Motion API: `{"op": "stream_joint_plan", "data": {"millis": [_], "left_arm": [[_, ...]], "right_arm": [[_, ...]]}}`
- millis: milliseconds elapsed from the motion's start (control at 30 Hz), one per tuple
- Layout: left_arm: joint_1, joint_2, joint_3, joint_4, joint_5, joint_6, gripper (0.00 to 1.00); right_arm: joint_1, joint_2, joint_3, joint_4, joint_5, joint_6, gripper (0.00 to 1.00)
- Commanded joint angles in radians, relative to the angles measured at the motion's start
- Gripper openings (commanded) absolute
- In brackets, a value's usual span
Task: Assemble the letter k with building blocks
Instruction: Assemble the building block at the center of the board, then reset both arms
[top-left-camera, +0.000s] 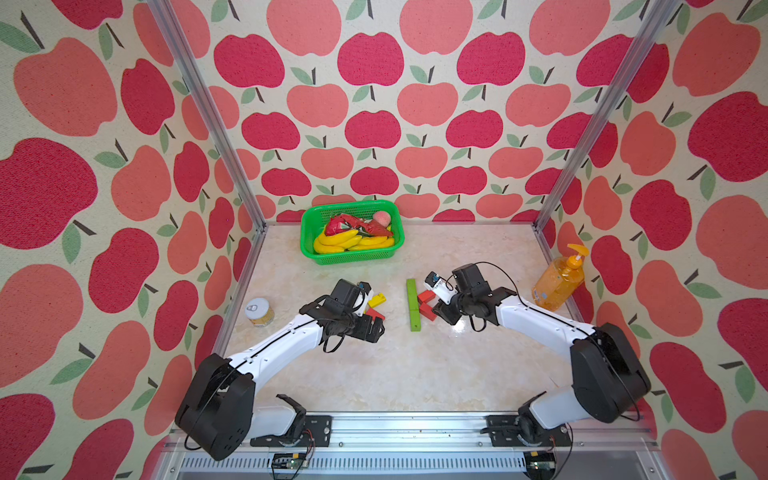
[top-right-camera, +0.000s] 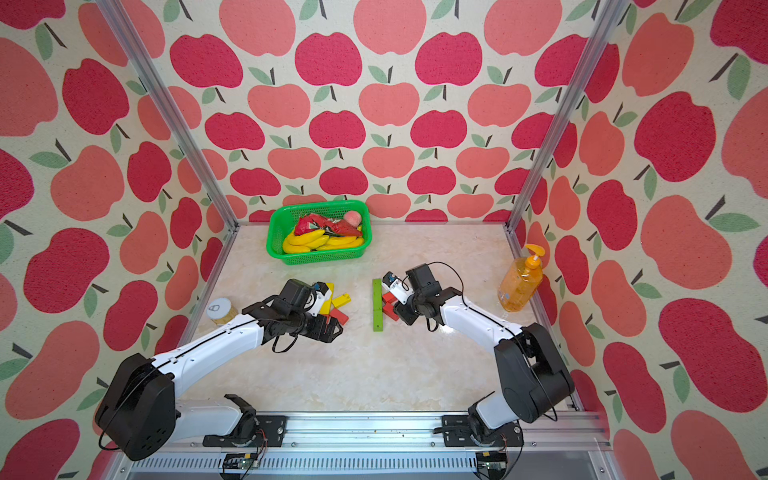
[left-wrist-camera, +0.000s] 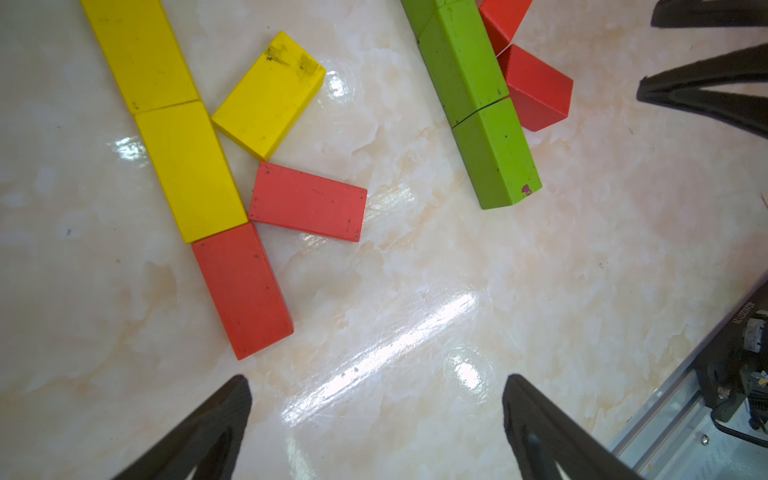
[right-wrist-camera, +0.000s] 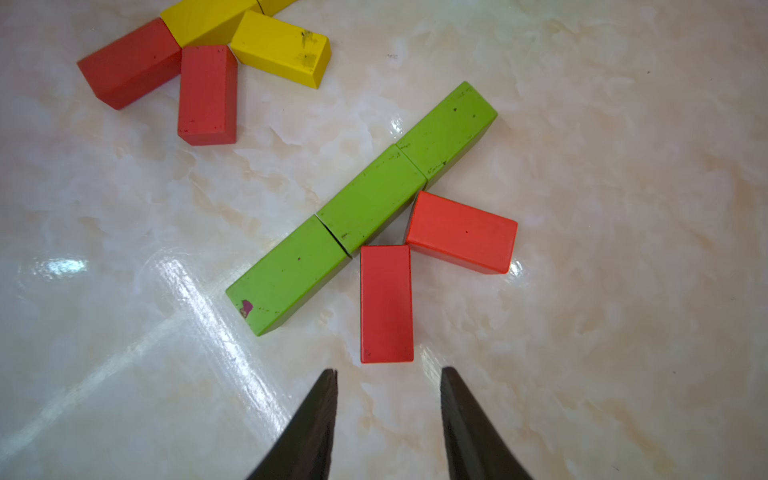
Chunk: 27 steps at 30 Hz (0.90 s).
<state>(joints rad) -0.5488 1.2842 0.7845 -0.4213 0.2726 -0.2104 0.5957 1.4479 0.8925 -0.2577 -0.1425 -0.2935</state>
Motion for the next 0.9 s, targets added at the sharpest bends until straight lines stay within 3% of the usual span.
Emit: {"op": "stream_joint_plan", "data": {"millis": [0,100,133,167,200,367,533,700,867], "left_arm": [[-0.005,-0.066,0.015,-0.007,-0.037,0.022,0.98],[-0.004,-0.106,0.009,0.002,-0.067,0.035,0.98],[-0.003,-0.117,0.004,0.004,-0.084,0.038,0.98],[-0.004,-0.132,-0.006,0.009,-0.105,0.038,0.98],[-0.005,-0.149,-0.019,0.016,-0.133,0.036,0.98],[-0.003,-0.296,-0.120,0.079,-0.266,0.024,0.98],[0.001,-0.412,-0.185,0.089,-0.460,0.047,0.98],[0.025,-0.434,-0.291,0.184,-0.672,0.056,0.98],[0.047,-0.403,-0.271,0.236,-0.683,0.110,0.98]], "right_arm": [[0.008,-0.103,-0.049,0.021,-0.073,0.040,0.49],[0.007,-0.190,-0.084,0.025,-0.114,0.067,0.53],[0.008,-0.215,-0.098,0.029,-0.123,0.076,0.59],[0.007,-0.244,-0.118,0.037,-0.131,0.089,0.97],[0.009,-0.274,-0.140,0.052,-0.142,0.100,0.99],[-0.010,-0.405,-0.273,0.194,-0.110,0.152,0.99],[-0.095,-0.463,-0.336,0.281,-0.053,0.255,0.99],[-0.183,-0.522,-0.408,0.354,0.168,0.405,0.99],[-0.274,-0.629,-0.514,0.462,0.225,0.502,0.99]]}}
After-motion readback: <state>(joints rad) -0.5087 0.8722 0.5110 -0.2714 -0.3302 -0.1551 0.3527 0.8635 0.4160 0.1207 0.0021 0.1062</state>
